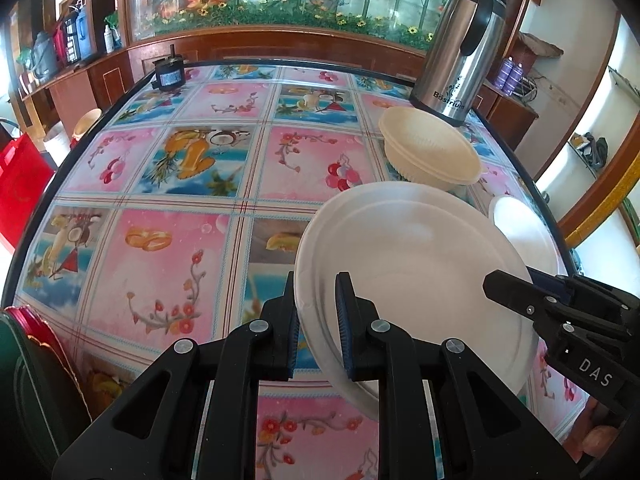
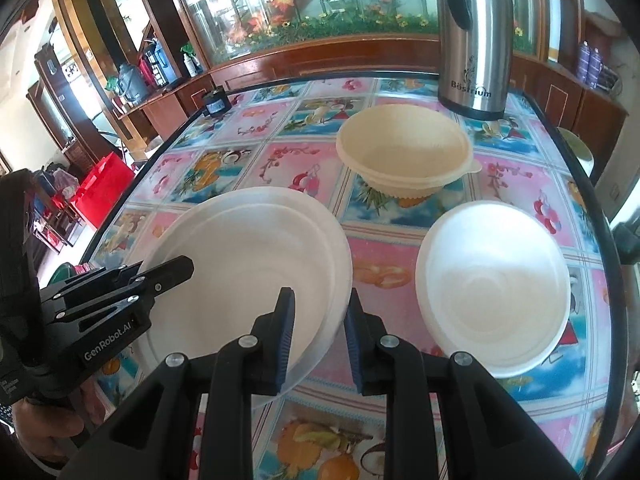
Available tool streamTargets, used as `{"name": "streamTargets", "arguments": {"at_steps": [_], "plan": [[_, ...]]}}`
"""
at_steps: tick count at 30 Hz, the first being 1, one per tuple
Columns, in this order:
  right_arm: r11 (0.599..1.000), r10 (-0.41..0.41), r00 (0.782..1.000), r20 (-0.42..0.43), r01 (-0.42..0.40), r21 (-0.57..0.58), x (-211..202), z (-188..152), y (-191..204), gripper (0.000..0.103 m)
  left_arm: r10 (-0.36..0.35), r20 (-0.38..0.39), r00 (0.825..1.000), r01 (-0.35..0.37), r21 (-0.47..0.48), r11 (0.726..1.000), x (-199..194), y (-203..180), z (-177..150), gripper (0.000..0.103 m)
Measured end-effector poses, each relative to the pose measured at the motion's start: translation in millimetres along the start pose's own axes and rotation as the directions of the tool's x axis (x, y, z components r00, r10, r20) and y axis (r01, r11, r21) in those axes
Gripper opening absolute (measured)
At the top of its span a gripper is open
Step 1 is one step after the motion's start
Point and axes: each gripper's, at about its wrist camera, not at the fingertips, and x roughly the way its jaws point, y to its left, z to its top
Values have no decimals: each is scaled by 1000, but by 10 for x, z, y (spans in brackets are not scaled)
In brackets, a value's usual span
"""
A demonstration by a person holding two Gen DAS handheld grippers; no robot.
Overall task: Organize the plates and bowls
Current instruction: 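Carry the large white plate with both grippers over the green basin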
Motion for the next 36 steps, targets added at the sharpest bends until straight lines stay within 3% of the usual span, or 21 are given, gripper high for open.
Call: {"name": "streamTargets", "arguments": {"at_steps": [17,26,36], "plan": [[994,26,997,78,-18,-104,-438,-72,571,26,-5,67,998,8,-44,999,-634,353,-168,16],[972,114,988,102,-90,-216,-558,-152,1283,26,40,118,992,-26,-112,993,-1266,1004,-317,16],[915,218,976,27,-195,-352,-296,-194,2198,26,168,145,975,-133,-223,966,-1689,1877,-675,16]]}}
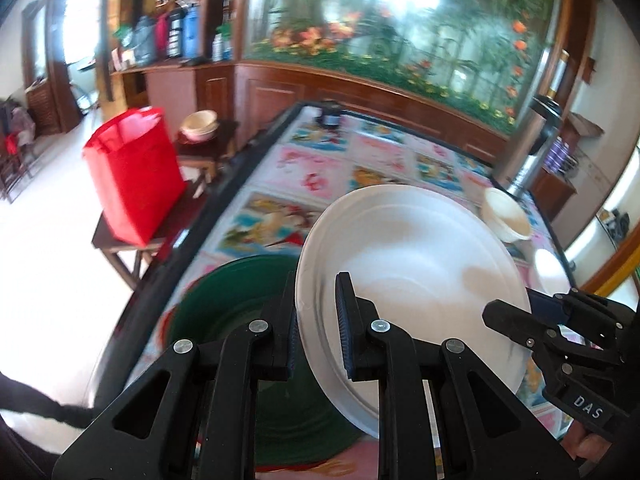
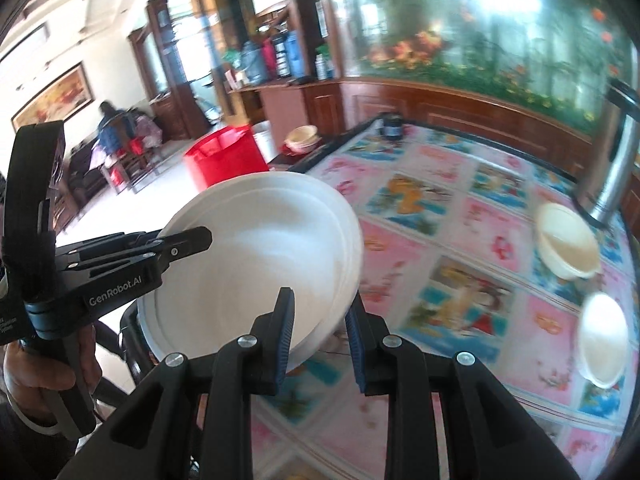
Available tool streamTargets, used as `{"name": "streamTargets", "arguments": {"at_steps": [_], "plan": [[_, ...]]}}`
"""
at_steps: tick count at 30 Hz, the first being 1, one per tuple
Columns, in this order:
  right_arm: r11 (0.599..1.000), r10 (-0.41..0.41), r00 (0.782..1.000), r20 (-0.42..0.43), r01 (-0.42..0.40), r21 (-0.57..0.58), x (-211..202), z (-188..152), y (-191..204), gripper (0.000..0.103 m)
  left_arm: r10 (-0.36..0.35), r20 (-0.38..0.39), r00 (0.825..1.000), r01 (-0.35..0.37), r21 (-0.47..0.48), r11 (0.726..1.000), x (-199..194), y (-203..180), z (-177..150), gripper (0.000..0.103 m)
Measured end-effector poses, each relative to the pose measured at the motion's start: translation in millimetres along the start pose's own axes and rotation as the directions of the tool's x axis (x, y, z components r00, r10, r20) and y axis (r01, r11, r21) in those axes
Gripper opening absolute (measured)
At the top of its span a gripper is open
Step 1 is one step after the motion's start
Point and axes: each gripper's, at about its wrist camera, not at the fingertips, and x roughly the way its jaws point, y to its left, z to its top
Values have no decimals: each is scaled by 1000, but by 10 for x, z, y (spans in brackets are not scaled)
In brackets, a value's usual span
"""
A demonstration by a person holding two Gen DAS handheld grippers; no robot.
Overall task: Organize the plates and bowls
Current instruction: 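Carry the large white plate with both grippers over the green basin, then lower the white plate into the green basin and open both grippers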
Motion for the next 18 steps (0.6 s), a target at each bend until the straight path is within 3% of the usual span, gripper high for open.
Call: {"name": "streamTargets", "arguments": {"at_steps": [7,18], "plan": [[997,35,996,-82,-40,-61,389,-2,317,27,43,-56,997,-46,-60,997,180,498,-214,16],[993,37,983,-183,-56,-102,709,-118,543,27,73,-107,992,-80,-68,994,366,714,-416,16]]}}
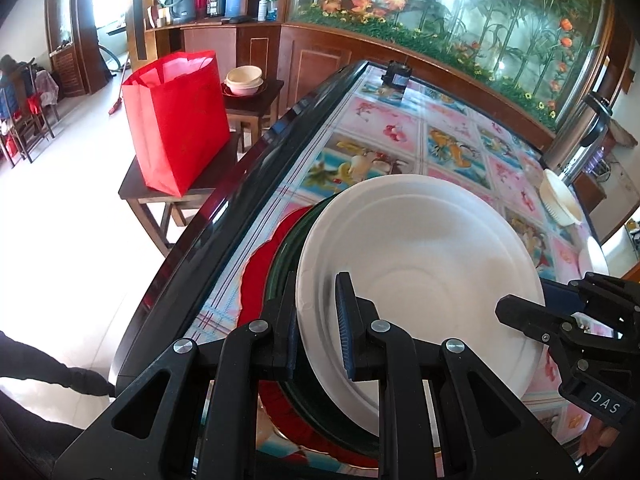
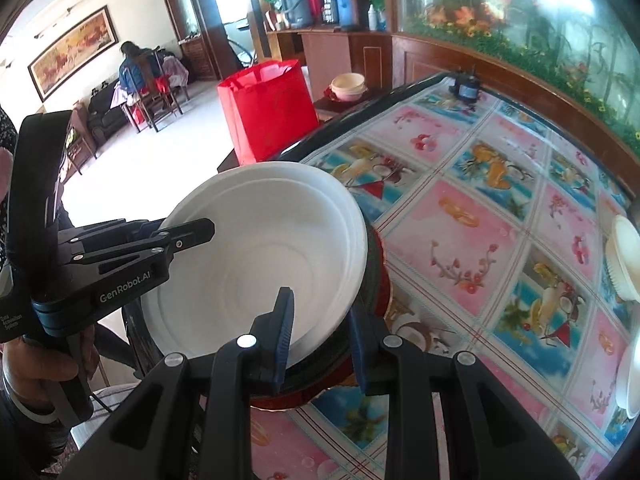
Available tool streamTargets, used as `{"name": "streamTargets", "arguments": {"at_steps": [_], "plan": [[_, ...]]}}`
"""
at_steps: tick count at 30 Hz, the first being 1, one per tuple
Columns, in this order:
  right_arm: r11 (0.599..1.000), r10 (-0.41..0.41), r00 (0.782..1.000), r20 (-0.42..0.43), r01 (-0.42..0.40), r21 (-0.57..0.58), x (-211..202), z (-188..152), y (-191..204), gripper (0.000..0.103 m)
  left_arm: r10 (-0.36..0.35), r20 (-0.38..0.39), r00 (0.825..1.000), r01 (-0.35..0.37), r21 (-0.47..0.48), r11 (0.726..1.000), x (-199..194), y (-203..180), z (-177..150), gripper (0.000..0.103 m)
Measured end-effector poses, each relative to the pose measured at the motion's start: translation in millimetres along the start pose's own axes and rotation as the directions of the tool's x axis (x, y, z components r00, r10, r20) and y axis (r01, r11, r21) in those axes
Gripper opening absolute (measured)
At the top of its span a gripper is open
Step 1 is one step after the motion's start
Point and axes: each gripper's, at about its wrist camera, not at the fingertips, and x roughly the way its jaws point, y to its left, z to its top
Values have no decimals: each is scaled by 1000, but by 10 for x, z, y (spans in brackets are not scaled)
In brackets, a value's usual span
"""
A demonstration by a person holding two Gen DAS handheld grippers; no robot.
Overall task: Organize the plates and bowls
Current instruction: 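Lower the white plate into the green basin and open both grippers, then withdraw both grippers from the stack toward the beige bowl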
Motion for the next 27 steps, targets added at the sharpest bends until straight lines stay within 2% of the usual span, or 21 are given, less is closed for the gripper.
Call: {"name": "streamTargets", "arguments": {"at_steps": [3,7,9,18,20,22,23,24,27], "plan": [[1000,11,1000,-7,-11,8,1,-5,15,27,1,3,1000,-1,8,1000,-12,5,-3,16],[999,28,1000,3,-28,16,-76,-2,0,38,9,6,1000,-9,32,999,-16,-11,-25,16],[1000,11,1000,19,-12,24,-130,-12,-26,43,22,10,1000,-22,41,999,-2,-24,-36,16],[998,32,999,31,-33,55,-136,-60,-99,44,67,57,996,-70,44,997,-63,-76,-26,17],[998,30,998,48,-33,57,-212,-74,-117,44,87,90,992,-91,44,995,-139,-97,6,22],[997,33,997,70,-38,72,-285,-88,-172,47,103,118,988,-109,50,993,-198,-144,29,55],[996,33,996,77,-39,80,-307,-94,-197,51,102,136,986,-109,51,993,-230,-176,39,62],[995,34,996,87,-42,93,-340,-114,-242,52,91,160,983,-100,48,994,-273,-221,49,66],[991,26,995,100,-38,125,-405,-176,-366,56,60,184,981,-72,59,996,-327,-366,82,66]]}}
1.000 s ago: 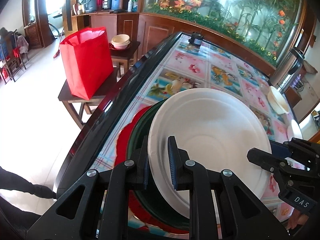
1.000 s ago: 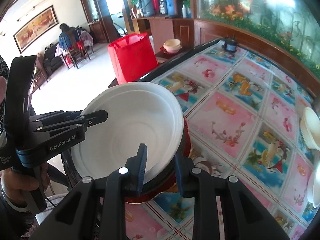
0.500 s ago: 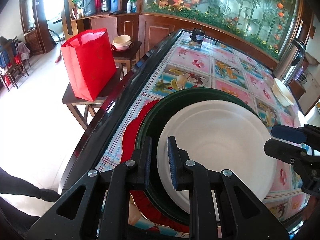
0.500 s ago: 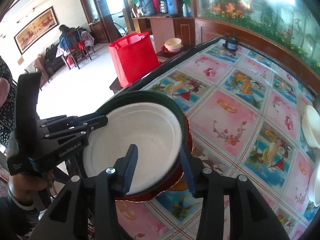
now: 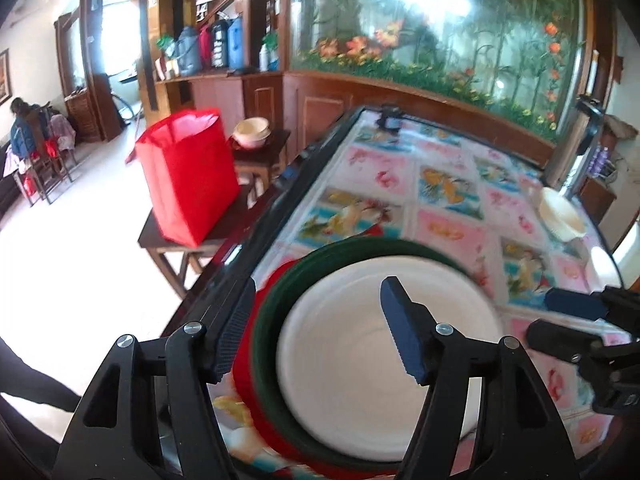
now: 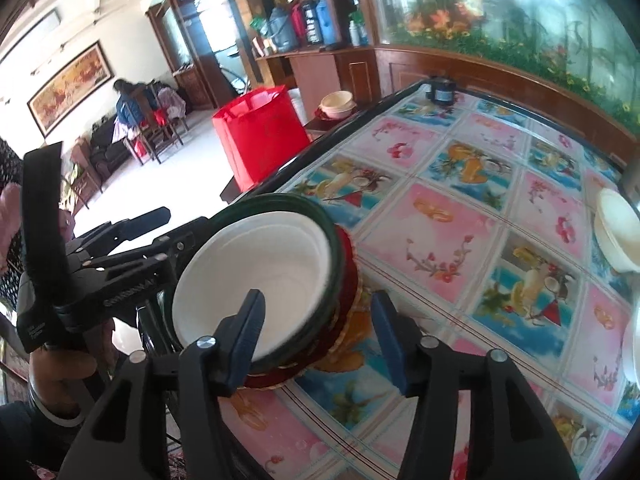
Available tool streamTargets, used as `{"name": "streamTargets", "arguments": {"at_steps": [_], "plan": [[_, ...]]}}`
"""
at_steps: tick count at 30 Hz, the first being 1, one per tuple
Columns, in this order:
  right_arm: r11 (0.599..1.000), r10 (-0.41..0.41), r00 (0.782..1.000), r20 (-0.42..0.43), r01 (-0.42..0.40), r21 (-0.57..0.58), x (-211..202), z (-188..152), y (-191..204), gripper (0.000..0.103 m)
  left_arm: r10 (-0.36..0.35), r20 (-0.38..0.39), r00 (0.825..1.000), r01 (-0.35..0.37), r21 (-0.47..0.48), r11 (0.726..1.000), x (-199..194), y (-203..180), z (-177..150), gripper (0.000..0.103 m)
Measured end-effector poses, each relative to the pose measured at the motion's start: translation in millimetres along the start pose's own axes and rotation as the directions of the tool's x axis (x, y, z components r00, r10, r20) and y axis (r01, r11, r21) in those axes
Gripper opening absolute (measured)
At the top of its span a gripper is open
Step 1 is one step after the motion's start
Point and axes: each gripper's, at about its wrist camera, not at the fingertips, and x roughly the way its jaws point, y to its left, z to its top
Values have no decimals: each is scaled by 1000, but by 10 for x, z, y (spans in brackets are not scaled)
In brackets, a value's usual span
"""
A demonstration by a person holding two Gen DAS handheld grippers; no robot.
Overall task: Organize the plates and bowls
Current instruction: 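Withdraw both grippers from the stack toward the beige bowl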
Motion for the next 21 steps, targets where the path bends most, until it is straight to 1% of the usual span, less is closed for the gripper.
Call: {"name": "streamTargets", "arguments": {"at_steps": [1,4,7,13,16,21], "plan": [[1000,-6,1000,5,6,12,-30,-19,-47,56,-8,4,1000,8,7,1000,-2,-77,26,66],[997,-20,999,32,18,69,-187,-115,-250,62,-47,15,999,46,35,998,-16,-324,64,66],[992,-60,997,47,54,115,-341,-209,-453,66,-92,18,996,91,63,994,-17,-608,86,66],[970,-143,988,61,128,208,-657,-410,-918,67,-184,0,983,182,136,974,24,-1239,135,66],[954,-187,981,57,167,248,-791,-498,-1147,69,-211,-10,977,210,166,963,61,-1522,149,66],[926,-231,971,66,199,322,-978,-630,-1490,70,-261,-49,964,266,209,941,165,-2000,154,66]]}}
